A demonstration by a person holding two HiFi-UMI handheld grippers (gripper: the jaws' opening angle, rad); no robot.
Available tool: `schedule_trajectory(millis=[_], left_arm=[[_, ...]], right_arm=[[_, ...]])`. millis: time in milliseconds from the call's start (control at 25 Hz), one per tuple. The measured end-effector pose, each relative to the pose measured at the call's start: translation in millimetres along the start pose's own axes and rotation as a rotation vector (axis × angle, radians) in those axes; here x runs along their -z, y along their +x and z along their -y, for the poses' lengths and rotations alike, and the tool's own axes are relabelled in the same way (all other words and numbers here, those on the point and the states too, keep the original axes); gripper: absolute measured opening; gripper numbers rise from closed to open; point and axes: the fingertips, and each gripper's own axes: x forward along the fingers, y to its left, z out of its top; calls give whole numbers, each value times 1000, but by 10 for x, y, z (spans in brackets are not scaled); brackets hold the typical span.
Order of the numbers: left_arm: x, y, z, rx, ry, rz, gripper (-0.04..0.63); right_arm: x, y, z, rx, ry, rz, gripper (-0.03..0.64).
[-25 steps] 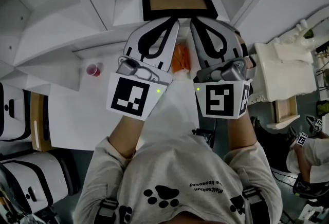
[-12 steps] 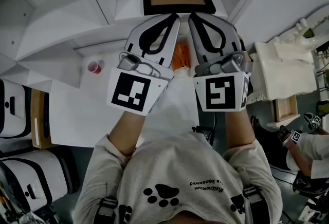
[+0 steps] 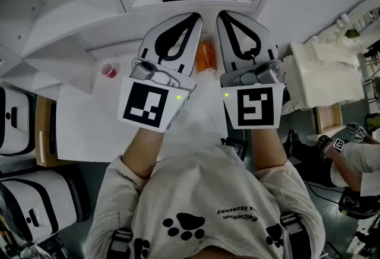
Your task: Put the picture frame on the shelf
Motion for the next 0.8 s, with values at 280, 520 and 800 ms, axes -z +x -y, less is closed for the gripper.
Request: schedule_trajectory(millis=[280, 520, 800], left_arm=[[-47, -276, 233, -5, 12, -7, 18], [45, -556, 390, -14, 5, -34, 18], [227, -816, 473, -41, -14, -68, 18]], right_arm=[[-115, -368, -2, 103, 294, 100, 34], [-154, -653, -120, 110, 368, 113, 34], [-103, -843, -474, 90, 408, 112, 34]])
